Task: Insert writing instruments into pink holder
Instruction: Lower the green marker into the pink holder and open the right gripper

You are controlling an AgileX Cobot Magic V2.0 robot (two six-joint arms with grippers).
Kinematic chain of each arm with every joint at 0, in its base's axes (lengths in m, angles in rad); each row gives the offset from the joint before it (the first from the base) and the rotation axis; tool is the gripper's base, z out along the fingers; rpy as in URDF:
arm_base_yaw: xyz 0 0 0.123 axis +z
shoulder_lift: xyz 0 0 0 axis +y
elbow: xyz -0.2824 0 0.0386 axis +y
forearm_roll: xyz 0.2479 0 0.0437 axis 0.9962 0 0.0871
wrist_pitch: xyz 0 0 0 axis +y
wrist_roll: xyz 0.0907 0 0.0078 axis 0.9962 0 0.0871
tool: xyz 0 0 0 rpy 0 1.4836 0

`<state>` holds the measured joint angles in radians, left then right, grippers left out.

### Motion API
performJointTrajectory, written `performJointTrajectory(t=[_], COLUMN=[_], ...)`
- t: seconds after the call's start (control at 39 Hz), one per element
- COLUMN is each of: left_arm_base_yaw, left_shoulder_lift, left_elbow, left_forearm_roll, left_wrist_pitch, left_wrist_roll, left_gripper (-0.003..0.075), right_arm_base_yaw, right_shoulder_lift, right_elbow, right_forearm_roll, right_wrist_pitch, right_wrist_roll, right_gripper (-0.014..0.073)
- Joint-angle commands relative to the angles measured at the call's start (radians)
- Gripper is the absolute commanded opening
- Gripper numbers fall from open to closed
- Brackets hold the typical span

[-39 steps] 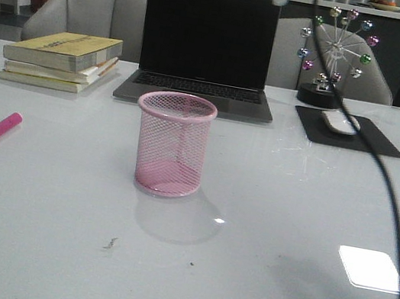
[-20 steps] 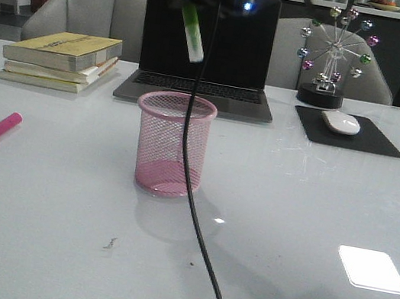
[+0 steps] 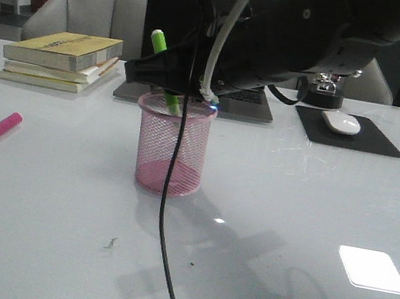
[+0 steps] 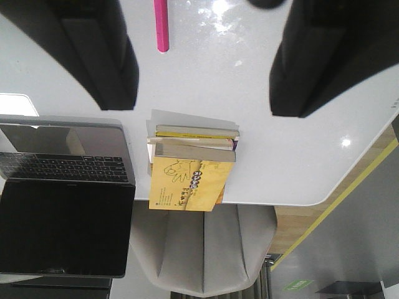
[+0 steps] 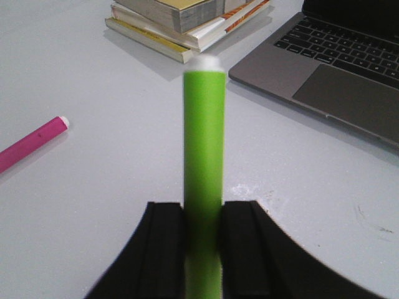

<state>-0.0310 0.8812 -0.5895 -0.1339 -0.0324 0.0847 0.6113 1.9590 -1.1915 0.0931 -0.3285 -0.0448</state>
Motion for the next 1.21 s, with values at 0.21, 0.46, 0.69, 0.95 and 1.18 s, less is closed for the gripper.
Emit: performJointTrajectory(t=[0.21,0.46,0.69,0.95,1.18], left_arm_base_yaw=[0.002,0.002,0.002,0.002,0.002], left_shoulder_lift=[-0.009,-0.009,-0.009,-0.009,-0.009], left_elbow=[-0.036,-0.036,-0.036,-0.036,-0.036], left_forearm_roll=[-0.009,-0.009,-0.009,-0.009,-0.009], left_wrist_pitch=[-0.117,-0.149,-0.149,-0.151,-0.173], left_wrist_roll=[-0.002,-0.002,-0.002,-0.002,-0.002], left_gripper=[0.051,0.051,0.051,0.051,0.051], right_arm_base_yaw=[0.001,0.001,-0.002,-0.088,-0.226], right_shoulder_lift=[-0.062,-0.072,-0.191,-0.448,-0.636], right_elbow=[-0.028,-0.028,-0.028,-0.028,-0.028], right_forearm_roll=[-0.002,0.015,-0.051,-0.106,-0.153], right_wrist_pitch=[-0.161,-0.092,-0.014,0.469,0.746], right_wrist_roll=[-0.007,-0.007,-0.032,-0.047,-0.039], right_gripper=[0.008,0.0539,0.0551,0.0551,0.0551])
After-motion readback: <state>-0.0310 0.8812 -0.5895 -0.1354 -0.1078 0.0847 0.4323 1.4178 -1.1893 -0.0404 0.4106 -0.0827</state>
